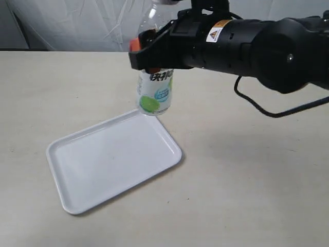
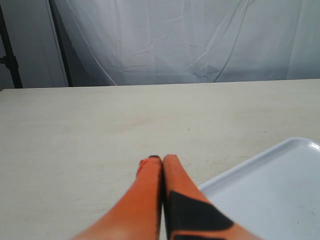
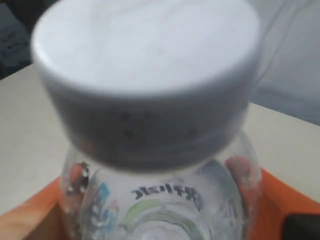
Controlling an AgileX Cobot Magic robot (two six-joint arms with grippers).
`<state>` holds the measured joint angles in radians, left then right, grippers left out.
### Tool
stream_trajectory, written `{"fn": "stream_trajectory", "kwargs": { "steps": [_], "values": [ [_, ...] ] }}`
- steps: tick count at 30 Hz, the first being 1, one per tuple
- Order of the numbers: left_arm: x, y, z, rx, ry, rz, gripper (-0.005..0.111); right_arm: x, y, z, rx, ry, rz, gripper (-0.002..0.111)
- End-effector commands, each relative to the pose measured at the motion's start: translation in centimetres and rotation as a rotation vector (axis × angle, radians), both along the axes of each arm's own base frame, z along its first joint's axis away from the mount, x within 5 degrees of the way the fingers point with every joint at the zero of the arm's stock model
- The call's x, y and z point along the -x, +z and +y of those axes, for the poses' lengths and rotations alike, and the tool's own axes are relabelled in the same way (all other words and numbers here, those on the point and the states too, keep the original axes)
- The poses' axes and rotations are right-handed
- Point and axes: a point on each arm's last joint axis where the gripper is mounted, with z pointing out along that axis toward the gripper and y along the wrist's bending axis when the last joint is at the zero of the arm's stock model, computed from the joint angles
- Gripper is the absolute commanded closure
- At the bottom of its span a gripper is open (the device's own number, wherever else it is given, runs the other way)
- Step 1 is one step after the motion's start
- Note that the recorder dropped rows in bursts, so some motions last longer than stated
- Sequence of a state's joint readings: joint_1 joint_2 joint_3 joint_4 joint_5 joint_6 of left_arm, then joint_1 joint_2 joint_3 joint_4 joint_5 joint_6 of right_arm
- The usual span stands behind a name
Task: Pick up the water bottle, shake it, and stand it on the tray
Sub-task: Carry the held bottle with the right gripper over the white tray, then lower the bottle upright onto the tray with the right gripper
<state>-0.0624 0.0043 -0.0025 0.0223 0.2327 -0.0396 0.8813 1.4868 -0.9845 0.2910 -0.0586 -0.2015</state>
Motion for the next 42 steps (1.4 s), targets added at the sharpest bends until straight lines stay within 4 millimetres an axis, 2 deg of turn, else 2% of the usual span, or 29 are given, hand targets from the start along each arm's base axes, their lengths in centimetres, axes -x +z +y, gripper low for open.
{"fn": "stream_trajectory", "kwargs": {
  "steps": [1,3,6,9,15,17,20,26,29,32,37,40,42],
  "values": [
    [0.0,-0.1,0.0,0.006,0.001,-0.003,0.106,3.8,0.8,3.1,-0.062,0.127,-0.051,0.109],
    [0.0,-0.1,0.0,0.006,0.001,-0.003,0.106,5.3,0.7,4.2,-0.058,0.188,-0.078,0.109],
    [0.0,-0.1,0.0,0.006,0.001,-0.003,0.106,5.8,0.8,4.5,-0.037,0.226,-0.118,0.109],
    [0.0,-0.1,0.0,0.006,0.001,-0.003,0.106,4.4,1.0,3.3,-0.019,0.18,-0.108,0.109],
    [0.0,-0.1,0.0,0.006,0.001,-0.003,0.106,0.2,2.2,-0.6,-0.037,0.005,-0.104,0.109],
    [0.0,-0.1,0.0,0.006,0.001,-0.003,0.106,-0.1,2.6,-1.1,-0.082,-0.034,-0.082,0.109],
    [0.0,-0.1,0.0,0.006,0.001,-0.003,0.106,1.1,2.6,-0.2,-0.112,-0.004,-0.049,0.109],
    [0.0,-0.1,0.0,0.006,0.001,-0.003,0.106,5.5,1.6,3.9,-0.088,0.189,-0.094,0.109],
    [0.0,-0.1,0.0,0.006,0.001,-0.003,0.106,6.1,1.4,4.3,-0.055,0.233,-0.136,0.109],
    [0.0,-0.1,0.0,0.006,0.001,-0.003,0.106,4.8,1.3,3.6,-0.037,0.196,-0.144,0.109],
    [0.0,-0.1,0.0,0.006,0.001,-0.003,0.106,1.4,0.9,1.3,-0.014,0.075,-0.121,0.109],
    [0.0,-0.1,0.0,0.006,0.001,-0.003,0.106,1.1,0.5,0.8,-0.053,0.043,-0.164,0.109],
    [0.0,-0.1,0.0,0.006,0.001,-0.003,0.106,1.6,-0.1,0.8,-0.083,0.041,-0.195,0.109]
  ]
}}
